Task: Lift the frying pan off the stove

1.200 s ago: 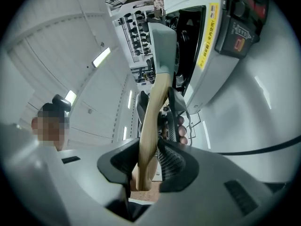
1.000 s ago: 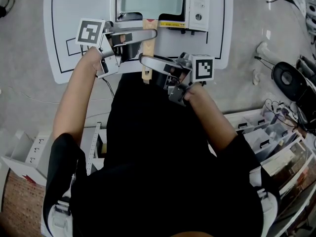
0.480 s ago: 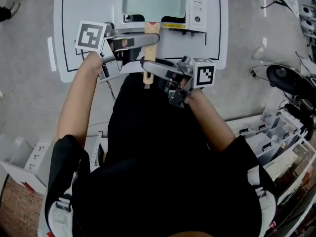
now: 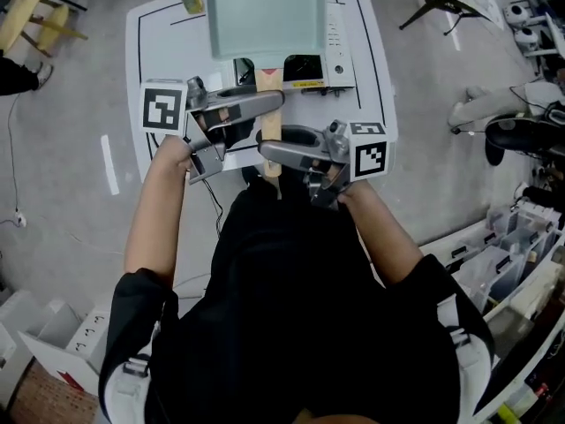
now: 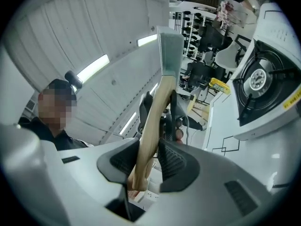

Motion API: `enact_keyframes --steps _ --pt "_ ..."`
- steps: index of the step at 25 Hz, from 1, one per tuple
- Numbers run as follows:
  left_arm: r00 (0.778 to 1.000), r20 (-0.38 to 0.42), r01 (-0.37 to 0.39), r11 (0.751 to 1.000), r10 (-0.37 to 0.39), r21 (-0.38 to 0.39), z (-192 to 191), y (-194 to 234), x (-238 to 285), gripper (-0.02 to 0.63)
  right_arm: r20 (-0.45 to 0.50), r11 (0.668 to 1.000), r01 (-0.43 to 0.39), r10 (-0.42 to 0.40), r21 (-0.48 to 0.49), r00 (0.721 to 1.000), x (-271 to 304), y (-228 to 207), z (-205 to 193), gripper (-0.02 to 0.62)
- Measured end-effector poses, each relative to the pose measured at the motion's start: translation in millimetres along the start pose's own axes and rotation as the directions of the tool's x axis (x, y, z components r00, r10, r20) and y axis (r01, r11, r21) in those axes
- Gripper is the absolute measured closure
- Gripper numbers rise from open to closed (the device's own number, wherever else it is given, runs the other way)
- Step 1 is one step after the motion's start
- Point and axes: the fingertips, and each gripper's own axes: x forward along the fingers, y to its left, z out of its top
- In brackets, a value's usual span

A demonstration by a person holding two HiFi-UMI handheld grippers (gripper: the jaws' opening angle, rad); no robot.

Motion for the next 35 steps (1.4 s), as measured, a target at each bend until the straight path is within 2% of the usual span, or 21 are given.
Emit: enact_keyframes --steps 5,11,17,21,24,28,31,35 --pt "0.999 0.025 0.025 1.000 -0.025 0.011 6 -35 4 0.448 0.025 1.000 -0.019 0.018 0.010 1.000 2 35 9 0.459" --pt "0.997 0.072 0.026 0.999 -0.024 -0.024 -12 -75 17 0.448 0.025 0.999 -0.048 0.047 0.026 0.999 -14 81 -2 0.457" --pt "0.993 0.117 -0.013 0.998 0.021 -0.067 -54 -87 44 0.448 -0.002 0.994 -0.084 0.085 0.072 0.996 -53 106 -32 0.451" --pt "0.990 0.125 -0.054 0.994 0.065 -0.093 -88 -86 65 0.447 -0.056 0.997 -0.072 0.074 0.043 0.996 -83 112 -57 0.446" --pt "0.987 0.150 -0.045 0.993 0.062 -0.110 -107 -86 85 0.448 -0.073 0.996 -0.088 0.090 0.033 0.993 -110 117 -68 0.445" --pt "0.987 0.156 -0.032 0.994 0.048 -0.104 -145 -95 112 0.448 -0.039 0.993 -0.098 0.101 0.067 0.994 -145 133 -97 0.443" --pt "0.988 0.150 -0.034 0.995 0.048 -0.094 -169 -97 122 0.448 -0.035 0.996 -0.087 0.088 0.034 0.996 -159 137 -117 0.443" --pt "0.988 0.137 -0.047 0.991 0.065 -0.127 -190 -86 124 0.448 -0.016 0.994 -0.078 0.080 0.078 0.997 -165 129 -136 0.443"
